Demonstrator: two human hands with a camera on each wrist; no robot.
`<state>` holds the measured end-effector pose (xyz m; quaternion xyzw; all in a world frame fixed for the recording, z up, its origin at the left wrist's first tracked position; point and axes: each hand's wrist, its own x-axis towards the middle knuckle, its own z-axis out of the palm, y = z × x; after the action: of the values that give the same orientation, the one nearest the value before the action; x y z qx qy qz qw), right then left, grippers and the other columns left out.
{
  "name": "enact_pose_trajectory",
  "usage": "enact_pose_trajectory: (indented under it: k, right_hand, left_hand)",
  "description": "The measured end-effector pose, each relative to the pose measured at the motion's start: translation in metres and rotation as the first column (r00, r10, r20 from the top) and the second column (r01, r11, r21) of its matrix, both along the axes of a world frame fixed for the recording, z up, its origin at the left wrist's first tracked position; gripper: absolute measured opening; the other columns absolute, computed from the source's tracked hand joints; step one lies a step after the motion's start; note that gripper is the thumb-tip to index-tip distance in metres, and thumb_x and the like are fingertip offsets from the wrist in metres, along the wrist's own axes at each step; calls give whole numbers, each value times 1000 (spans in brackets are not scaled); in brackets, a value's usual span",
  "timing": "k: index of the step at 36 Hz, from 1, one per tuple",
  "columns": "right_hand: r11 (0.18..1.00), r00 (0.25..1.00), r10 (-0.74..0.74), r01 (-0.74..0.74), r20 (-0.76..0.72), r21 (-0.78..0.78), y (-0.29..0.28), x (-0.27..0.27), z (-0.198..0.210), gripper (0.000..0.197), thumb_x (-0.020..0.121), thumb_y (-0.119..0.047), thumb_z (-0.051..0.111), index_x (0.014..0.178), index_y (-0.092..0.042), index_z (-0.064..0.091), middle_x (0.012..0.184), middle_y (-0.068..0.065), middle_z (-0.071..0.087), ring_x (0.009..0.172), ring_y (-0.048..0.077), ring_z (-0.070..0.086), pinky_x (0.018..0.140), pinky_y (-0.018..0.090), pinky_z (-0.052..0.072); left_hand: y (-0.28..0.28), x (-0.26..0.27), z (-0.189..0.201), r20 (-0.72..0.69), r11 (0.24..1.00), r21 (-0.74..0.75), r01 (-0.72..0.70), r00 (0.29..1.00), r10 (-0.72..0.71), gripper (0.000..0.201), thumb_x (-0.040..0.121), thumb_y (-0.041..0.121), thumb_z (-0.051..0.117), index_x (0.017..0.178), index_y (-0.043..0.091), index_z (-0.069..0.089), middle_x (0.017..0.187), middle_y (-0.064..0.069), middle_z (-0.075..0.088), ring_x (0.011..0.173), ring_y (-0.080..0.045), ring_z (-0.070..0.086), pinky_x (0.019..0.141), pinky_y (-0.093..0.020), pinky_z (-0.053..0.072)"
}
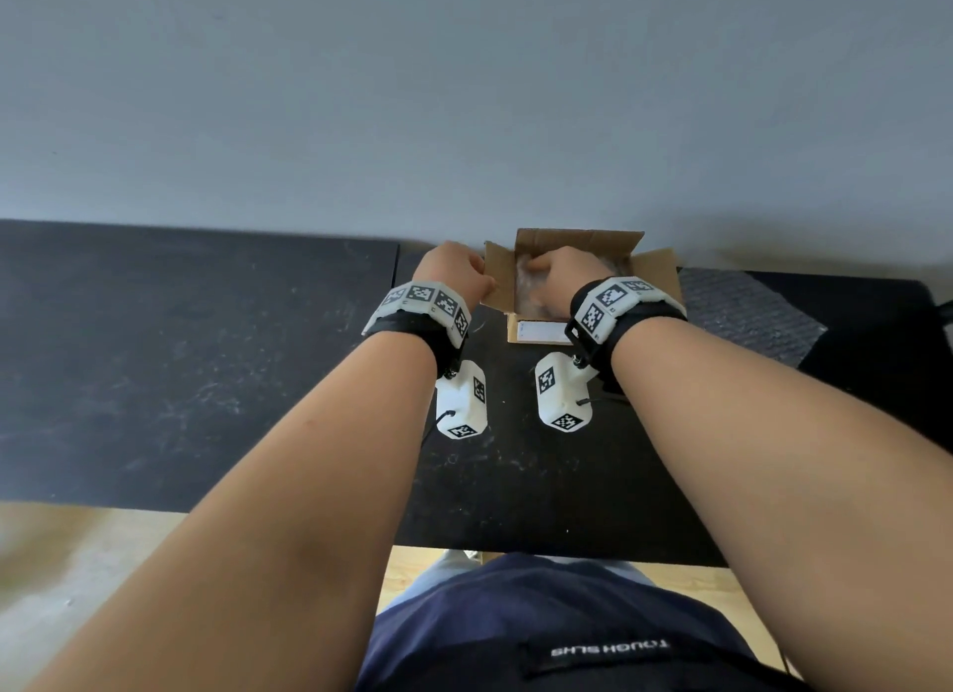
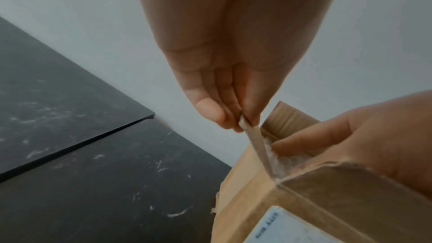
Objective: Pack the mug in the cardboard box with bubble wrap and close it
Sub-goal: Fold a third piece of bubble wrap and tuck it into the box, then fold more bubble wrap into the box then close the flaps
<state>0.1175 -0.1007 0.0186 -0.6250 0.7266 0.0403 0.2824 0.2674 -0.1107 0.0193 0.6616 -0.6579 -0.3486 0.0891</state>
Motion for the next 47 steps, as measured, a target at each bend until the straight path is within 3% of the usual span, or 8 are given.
enact_pose_trajectory:
  k: [3, 5, 10, 15, 20, 32, 43, 47]
  right_hand:
    - [993, 994, -103, 105, 47, -51, 6, -2, 7, 41, 93, -50, 39, 114, -31, 68, 111, 4, 70, 101, 27, 64, 94, 39, 50]
    - [986, 986, -143, 150, 86, -78, 10, -7, 9, 38, 95, -39, 44, 124, -27, 64, 122, 5, 66, 111, 28, 61, 98, 38, 47]
    - [966, 973, -189, 208, 130, -152, 19, -25, 14, 39, 93, -9, 45, 125, -22, 65, 126, 5, 64, 114, 25, 60, 91, 29, 46]
    - [913, 961, -268, 275, 67, -302, 39, -41, 22, 33, 91, -12, 45, 109, -26, 69, 116, -1, 69, 108, 24, 61, 103, 33, 40]
    - [856, 929, -351, 370, 120, -360, 57, -65, 29, 30, 91, -6, 49, 109, -15, 72, 115, 6, 69, 103, 25, 64, 81, 28, 46]
    - [768, 846, -514, 526, 138, -365, 114, -170, 24, 29, 93, -7, 48, 110, -15, 71, 117, 6, 68, 106, 27, 63, 87, 31, 47]
    - [842, 871, -471, 491, 138, -223, 150, -265, -1, 28, 91, -7, 50, 106, -18, 71, 115, 4, 68, 103, 26, 64, 91, 37, 52]
    - [890, 907, -392, 417, 155, -186, 159, -279, -19, 25, 91, -8, 52, 103, -18, 72, 110, 1, 70, 102, 23, 65, 91, 37, 52]
  left_hand:
    - [-1, -6, 7, 30, 999, -6, 38, 999, -38, 23, 81, 11, 61, 59, 14, 53, 61, -3, 54, 59, -19, 50, 49, -22, 36]
    - [0, -11, 12, 59, 998, -31, 62, 996, -60, 10, 86, 16, 57, 78, 13, 62, 78, -6, 62, 73, -24, 57, 62, -26, 46]
    - [-1, -20, 16, 77, 991, -130, 36, 997, -26, 30, 92, 19, 48, 119, 9, 57, 119, -9, 60, 105, -28, 60, 81, -32, 47]
    - [-2, -29, 21, 67, 971, -235, 51, 997, -37, 27, 88, 8, 49, 114, 9, 59, 120, -10, 56, 108, -26, 55, 84, -32, 44]
    - [3, -53, 28, 43, 950, -275, 146, 989, -139, 28, 87, 2, 46, 109, 11, 61, 117, -8, 56, 105, -25, 56, 78, -28, 42]
    - [37, -160, 34, 62, 917, -271, 293, 956, -287, 33, 87, 2, 43, 110, 16, 62, 119, -6, 57, 107, -26, 58, 89, -35, 49]
    - [85, -256, 6, 157, 912, -248, 328, 942, -296, 33, 92, 9, 43, 111, 21, 66, 110, -1, 68, 102, -23, 61, 84, -27, 44]
    - [102, -269, -18, 201, 943, -104, 315, 936, -290, 32, 92, 12, 42, 112, 22, 65, 113, -6, 67, 101, -25, 63, 82, -35, 50]
